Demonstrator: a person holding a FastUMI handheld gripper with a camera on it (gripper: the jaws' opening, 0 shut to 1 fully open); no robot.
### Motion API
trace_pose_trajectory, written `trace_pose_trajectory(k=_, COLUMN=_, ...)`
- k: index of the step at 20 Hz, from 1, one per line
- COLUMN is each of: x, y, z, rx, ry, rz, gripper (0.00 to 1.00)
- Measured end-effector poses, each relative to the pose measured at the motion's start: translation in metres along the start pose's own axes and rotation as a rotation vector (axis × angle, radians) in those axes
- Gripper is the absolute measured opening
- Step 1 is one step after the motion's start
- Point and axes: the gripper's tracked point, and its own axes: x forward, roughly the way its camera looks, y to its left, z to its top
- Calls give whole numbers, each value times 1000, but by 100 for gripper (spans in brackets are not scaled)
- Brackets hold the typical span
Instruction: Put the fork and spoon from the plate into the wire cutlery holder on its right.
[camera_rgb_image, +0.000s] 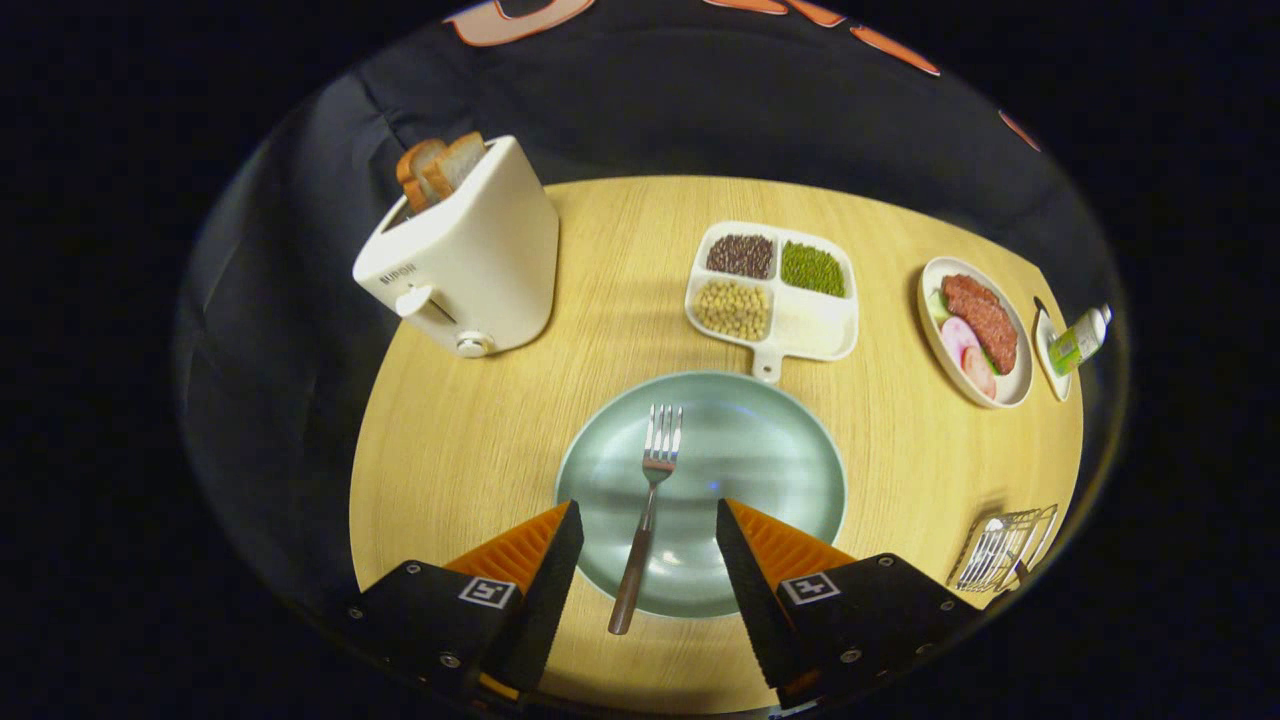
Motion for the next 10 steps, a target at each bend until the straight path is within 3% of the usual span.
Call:
trace_pose_trajectory(k=7, x=40, y=14, z=-23, rx=43, ry=171, rz=-19, gripper=53)
trace_pose_trajectory(k=9, x=48, y=11, z=-27, rx=54, ry=211, rz=-45, gripper=40)
trace_pose_trajectory(k=10, x=51, y=10, z=-30, rx=59, ry=228, rz=-54, gripper=28)
